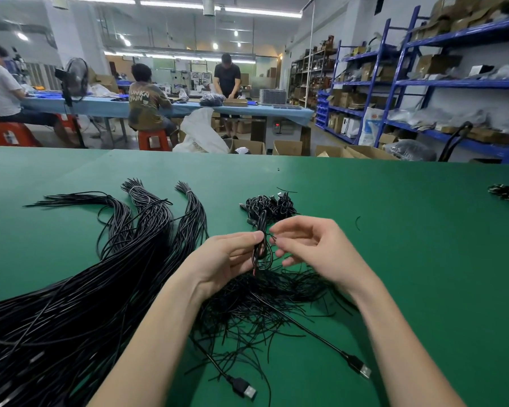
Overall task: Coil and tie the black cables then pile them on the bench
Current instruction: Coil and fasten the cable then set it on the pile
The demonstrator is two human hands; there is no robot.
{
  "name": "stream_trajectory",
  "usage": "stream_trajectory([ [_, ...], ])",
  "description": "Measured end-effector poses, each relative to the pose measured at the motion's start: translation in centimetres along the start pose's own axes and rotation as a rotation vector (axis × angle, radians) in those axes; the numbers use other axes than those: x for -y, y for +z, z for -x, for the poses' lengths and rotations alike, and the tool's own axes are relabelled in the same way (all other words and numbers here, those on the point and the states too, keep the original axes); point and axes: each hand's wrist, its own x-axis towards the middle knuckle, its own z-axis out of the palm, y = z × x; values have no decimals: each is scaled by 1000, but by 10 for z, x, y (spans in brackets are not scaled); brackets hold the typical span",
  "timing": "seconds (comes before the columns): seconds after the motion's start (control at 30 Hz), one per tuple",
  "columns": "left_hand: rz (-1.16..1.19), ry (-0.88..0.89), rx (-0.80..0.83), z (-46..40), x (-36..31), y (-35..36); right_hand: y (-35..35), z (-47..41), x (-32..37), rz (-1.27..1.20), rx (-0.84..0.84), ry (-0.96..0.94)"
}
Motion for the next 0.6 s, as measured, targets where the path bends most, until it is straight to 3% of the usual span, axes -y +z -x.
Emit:
stream_trajectory([
  [0.13,114,-78,-4,-1,1,3,-4,2,-1,331,-98,-218],
  [0.33,40,-66,66,0,4,3,0,1,-7,248,-165,-246],
  [0.43,-56,78,69,1,5,3,6,-4,-14,-29,-141,-74],
  [0.6,-239,271,6,1,0,-3,8,-7,-21,-808,69,526],
])
